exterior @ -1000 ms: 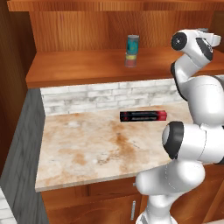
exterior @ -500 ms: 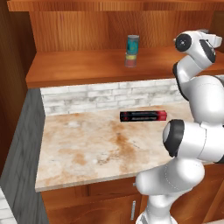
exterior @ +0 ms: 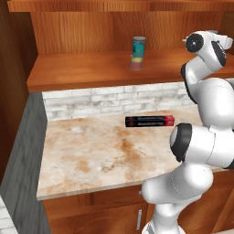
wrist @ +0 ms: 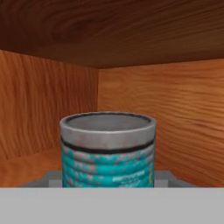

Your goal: Stack two cans on top of the other two cans in the cabinet.

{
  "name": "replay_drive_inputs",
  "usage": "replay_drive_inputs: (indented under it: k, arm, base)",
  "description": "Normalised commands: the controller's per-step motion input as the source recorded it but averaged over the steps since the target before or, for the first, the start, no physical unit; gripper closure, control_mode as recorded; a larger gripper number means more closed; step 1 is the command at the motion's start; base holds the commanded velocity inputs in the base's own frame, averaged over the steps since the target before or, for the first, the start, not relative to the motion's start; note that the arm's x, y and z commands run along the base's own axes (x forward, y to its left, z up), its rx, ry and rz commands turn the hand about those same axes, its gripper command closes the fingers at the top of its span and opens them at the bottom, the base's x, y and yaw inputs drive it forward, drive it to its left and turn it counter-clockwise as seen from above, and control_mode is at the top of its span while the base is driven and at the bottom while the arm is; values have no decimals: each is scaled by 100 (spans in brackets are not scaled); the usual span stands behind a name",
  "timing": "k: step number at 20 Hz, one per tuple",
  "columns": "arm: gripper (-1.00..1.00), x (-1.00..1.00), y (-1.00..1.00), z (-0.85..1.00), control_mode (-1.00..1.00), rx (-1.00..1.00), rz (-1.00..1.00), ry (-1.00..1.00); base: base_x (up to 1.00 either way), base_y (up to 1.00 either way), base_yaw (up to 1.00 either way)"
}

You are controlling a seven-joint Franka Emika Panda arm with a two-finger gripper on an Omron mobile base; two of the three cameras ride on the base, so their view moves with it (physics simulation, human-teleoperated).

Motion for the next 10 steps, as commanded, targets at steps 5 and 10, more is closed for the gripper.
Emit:
replay_drive_inputs:
  k: [5,10]
  arm:
    - [100,-5,-8,-3,-100,3,0,0]
    - [100,-5,0,-9,-100,2,0,0]
  base:
    - [0,0,0]
    - [0,0,0]
